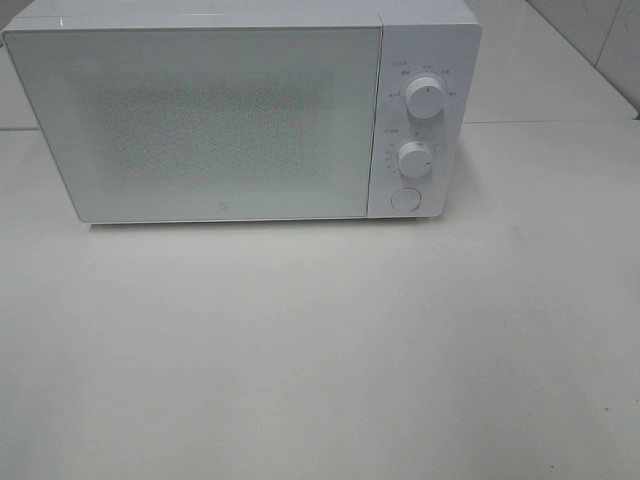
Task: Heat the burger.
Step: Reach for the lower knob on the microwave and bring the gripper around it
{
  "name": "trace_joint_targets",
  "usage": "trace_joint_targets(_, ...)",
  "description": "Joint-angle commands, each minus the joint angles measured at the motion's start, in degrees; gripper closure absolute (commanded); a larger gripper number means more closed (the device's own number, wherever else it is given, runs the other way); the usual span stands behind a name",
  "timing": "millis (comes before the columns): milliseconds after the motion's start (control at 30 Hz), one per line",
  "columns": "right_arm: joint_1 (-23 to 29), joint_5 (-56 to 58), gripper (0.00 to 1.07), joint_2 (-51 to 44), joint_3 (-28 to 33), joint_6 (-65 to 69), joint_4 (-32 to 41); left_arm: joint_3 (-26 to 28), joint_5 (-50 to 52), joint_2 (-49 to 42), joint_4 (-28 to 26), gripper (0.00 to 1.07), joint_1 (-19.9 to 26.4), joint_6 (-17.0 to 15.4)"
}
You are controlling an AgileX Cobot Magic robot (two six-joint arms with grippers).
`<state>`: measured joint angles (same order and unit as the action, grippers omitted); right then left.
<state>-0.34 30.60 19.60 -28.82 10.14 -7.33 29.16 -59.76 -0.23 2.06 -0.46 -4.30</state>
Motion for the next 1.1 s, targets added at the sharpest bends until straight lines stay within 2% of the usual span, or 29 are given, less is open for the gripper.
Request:
trace_joint_targets(33, -0.3, -5.2, 0.31, 3.2, 1.6, 0.3, 0.3, -0.2, 0.6, -1.1, -0.2, 0.07, 0.2, -0.2)
trace_joint_targets(600, -0.3, -32.3, 0.31, 17.1, 11.0, 1.7, 0.3, -0.2, 0.6, -1.1, -0.2, 0.07, 0.2, -0.2)
trace_joint_targets(933, -0.3, -41.9, 0.31, 23.9, 11.2, 1.7, 0.2, -0.2, 0.6, -1.1, -0.2, 0.07, 0.2, -0.2)
trace_joint_targets(1100, -0.3, -49.2, 0.31, 31.3, 11.2, 1.7, 0.2, -0.2, 0.6, -1.1, -0.2, 0.07, 0.2, -0.2)
